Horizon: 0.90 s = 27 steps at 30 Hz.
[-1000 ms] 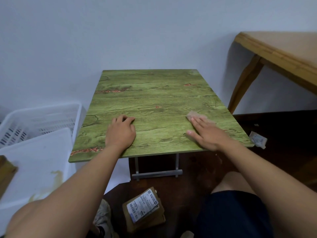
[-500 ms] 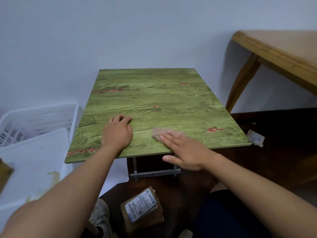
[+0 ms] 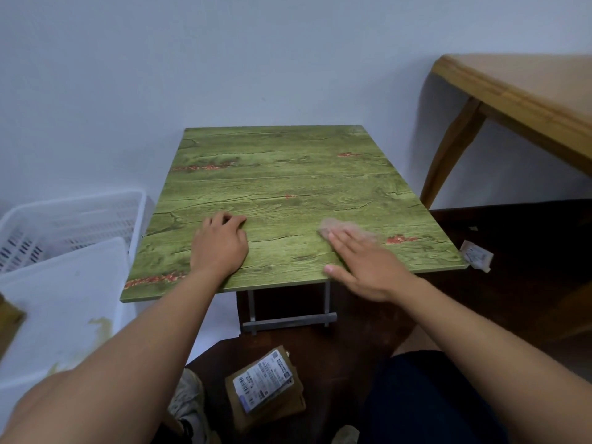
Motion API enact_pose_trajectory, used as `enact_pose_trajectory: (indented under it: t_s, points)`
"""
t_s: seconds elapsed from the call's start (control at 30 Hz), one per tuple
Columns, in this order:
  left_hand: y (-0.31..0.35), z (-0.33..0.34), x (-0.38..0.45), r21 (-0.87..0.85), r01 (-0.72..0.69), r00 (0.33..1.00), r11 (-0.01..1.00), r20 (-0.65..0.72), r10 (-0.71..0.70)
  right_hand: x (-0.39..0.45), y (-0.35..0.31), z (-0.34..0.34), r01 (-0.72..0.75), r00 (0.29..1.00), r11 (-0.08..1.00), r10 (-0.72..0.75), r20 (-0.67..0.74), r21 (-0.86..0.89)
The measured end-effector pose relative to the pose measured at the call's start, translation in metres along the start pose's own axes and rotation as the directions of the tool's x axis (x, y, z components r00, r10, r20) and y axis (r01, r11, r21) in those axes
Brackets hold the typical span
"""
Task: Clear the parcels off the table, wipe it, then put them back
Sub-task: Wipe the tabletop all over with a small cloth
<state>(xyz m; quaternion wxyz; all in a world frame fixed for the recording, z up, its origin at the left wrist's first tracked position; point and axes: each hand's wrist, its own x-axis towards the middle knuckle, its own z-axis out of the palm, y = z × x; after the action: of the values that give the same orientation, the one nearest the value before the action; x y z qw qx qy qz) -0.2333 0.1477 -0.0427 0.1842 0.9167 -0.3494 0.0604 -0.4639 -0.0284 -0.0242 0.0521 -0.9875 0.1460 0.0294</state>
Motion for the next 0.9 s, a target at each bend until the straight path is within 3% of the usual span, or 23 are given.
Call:
enact_pose_trajectory:
  t_s: [0.17,0.3,0.53,0.7,0.8,0.9]
  points:
    - [0.0,0.0,0.0,0.006,-0.002,1.0,1.0,-0.002,0.002,0.002,-0.05,0.016,0.234,0.972,0.972,-0.234,0.008,-0.005]
    - [-0.001,0.0,0.0,0.004,-0.007,1.0,1.0,0.001,0.007,-0.002,-0.04,0.018,0.266,0.964,0.964,-0.267,0.017,0.017]
    - [-0.001,0.0,0.0,-0.014,-0.012,1.0,1.0,-0.008,0.012,-0.025,0.042,-0.001,-0.001,1.0,0.999,0.001,-0.011,0.044]
    - [-0.001,0.0,0.0,-0.009,0.0,1.0,1.0,-0.002,0.0,-0.025,0.074,0.0,-0.206,0.977,0.974,0.209,-0.027,0.094]
    - [-0.001,0.0,0.001,-0.01,0.003,1.0,1.0,-0.008,-0.003,-0.018,0.051,0.007,-0.216,0.974,0.974,0.22,-0.057,0.065]
    - [0.0,0.001,0.001,-0.01,-0.003,1.0,1.0,-0.013,0.002,-0.014,0.017,0.012,-0.116,0.991,0.992,0.119,-0.069,0.046]
